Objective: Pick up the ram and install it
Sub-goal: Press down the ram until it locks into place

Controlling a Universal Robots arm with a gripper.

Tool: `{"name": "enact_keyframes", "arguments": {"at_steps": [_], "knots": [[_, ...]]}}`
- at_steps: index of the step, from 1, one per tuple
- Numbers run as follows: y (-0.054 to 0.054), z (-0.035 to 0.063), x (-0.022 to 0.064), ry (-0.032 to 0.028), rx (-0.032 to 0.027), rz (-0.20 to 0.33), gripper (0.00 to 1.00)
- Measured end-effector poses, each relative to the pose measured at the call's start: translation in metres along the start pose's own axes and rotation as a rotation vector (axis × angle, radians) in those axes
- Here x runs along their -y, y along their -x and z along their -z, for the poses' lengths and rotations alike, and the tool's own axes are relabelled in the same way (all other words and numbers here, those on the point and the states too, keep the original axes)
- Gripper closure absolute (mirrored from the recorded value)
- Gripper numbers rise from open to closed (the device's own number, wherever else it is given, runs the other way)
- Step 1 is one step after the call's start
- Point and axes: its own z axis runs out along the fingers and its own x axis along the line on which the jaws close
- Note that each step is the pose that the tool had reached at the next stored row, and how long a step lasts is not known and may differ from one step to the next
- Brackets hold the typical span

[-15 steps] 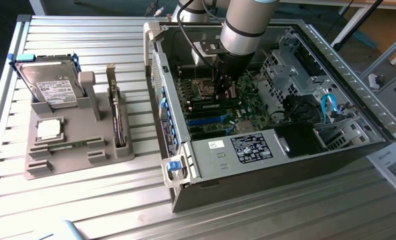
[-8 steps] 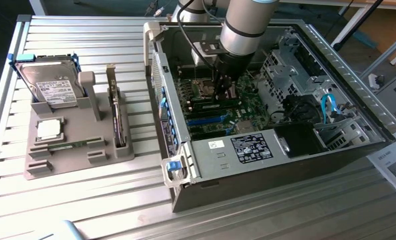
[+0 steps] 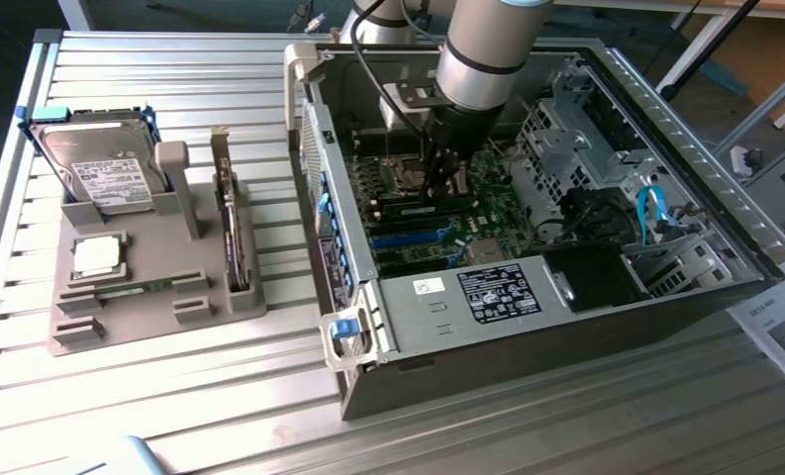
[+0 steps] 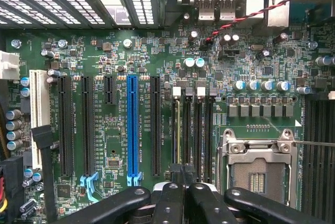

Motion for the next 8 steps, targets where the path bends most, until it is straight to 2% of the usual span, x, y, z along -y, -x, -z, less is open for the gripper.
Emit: {"name": "enact_keyframes", "arguments": {"at_steps": [8], "knots": [[0.0, 0.0118, 0.0002, 0.0003, -0.0006, 0.0, 0.9]]}}
